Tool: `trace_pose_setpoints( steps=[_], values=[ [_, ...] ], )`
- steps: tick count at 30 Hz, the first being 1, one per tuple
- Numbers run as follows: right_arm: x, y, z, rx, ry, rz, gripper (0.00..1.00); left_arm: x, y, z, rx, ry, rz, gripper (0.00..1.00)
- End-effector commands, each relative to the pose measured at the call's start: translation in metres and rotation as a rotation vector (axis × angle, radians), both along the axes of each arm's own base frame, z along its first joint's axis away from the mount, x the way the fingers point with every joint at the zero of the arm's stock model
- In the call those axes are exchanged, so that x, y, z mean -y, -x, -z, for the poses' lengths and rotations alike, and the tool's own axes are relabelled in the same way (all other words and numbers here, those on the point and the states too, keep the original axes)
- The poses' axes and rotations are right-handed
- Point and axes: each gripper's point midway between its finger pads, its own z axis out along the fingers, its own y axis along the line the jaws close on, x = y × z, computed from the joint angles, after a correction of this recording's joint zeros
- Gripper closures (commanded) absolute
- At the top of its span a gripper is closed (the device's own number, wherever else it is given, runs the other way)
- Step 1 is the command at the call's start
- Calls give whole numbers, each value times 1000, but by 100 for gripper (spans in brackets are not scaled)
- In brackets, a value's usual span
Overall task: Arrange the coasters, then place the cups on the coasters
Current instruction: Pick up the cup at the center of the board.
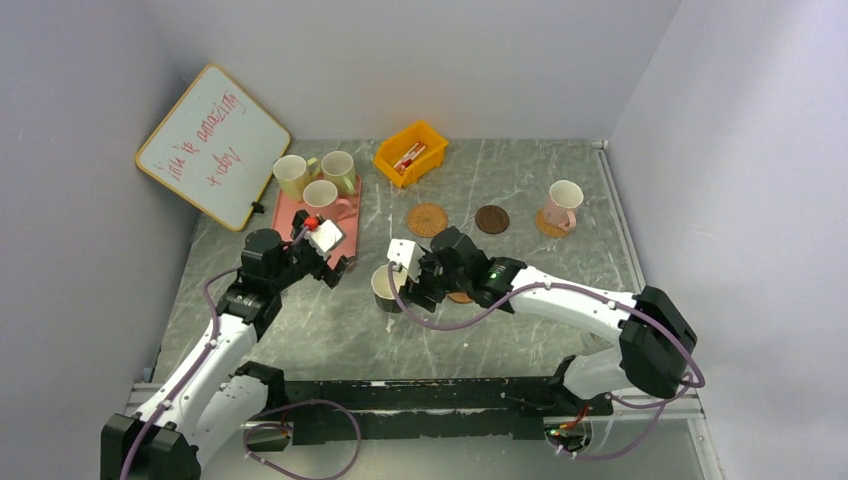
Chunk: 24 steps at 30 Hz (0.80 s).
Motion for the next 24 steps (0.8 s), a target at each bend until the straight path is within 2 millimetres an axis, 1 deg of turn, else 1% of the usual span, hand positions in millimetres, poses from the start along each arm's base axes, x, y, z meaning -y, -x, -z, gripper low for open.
trace_pose_setpoints(
  steps=[1,4,10,14,17,19,23,24],
  values=[
    [-16,0,-4,16,-58,-4,38,3,2,-10,37,25,19,3],
    [-17,0,2,19,-42,1,40,4,3,-9,35,26,26,3],
    [-13,0,14,27,-20,-1,41,6,5,-6,27,30,45,3],
    [-13,4,23,5,1,-27,45,7,5,-4,22,32,46,3],
    [-13,6,29,-6,10,-31,53,7,5,-5,25,31,45,3],
    [-13,5,32,-9,13,-28,57,7,5,-5,26,33,46,3],
    [-12,3,28,6,2,-19,73,7,5,-3,21,30,48,3],
    [-12,3,26,9,-2,-19,79,7,5,-2,19,30,47,3]
  ],
)
